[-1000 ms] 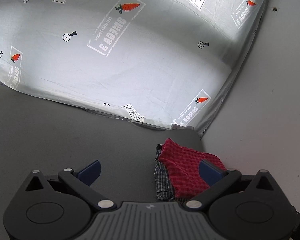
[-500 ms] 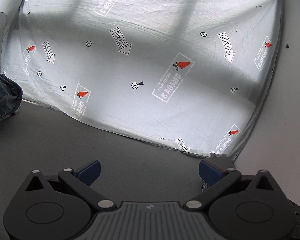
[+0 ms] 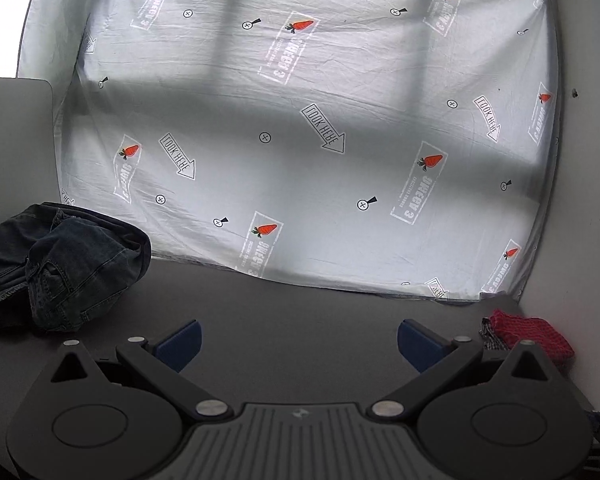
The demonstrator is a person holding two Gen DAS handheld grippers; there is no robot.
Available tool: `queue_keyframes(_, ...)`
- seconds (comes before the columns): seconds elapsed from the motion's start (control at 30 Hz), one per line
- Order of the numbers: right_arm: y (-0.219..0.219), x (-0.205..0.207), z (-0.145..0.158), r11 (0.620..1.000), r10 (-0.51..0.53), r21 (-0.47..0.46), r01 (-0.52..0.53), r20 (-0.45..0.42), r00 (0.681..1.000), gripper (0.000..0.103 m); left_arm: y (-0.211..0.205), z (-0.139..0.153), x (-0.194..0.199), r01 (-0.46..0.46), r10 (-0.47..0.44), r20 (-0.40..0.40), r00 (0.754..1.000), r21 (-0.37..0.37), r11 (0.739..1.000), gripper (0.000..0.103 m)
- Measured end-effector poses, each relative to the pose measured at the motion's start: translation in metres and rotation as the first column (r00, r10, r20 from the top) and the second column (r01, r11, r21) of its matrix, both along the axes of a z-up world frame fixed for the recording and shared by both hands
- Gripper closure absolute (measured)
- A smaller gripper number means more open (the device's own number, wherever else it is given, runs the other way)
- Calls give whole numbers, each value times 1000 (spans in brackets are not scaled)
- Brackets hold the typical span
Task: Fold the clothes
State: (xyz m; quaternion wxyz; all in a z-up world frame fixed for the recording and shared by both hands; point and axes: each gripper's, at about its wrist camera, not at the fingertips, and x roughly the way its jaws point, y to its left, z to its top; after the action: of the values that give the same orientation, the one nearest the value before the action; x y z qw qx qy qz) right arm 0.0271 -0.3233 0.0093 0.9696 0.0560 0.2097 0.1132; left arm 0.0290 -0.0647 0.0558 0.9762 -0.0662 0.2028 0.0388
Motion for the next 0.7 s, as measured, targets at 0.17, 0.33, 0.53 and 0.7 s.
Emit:
queue_keyframes(0.17,47,-37,-4,985,-108,-144,98,-68,992,0,33,-18,-24,33,-22,-197,980,50,998,0)
queue_keyframes(0.33,66,-62,4,981,-140,-151,120,-130,982,0,50,-38,-53,99,-90,-330,940,12,995,0)
queue_keyframes(0.53,94,-83,-5,977,-125,-194,92,-168,978,1,67,-50,-68,81,-85,-364,927,-25,996,0)
queue_keyframes(0.7,101,-91,-2,971,-121,-223,87,-145,982,1,68,-43,-75,92,-93,-332,939,-18,996,0)
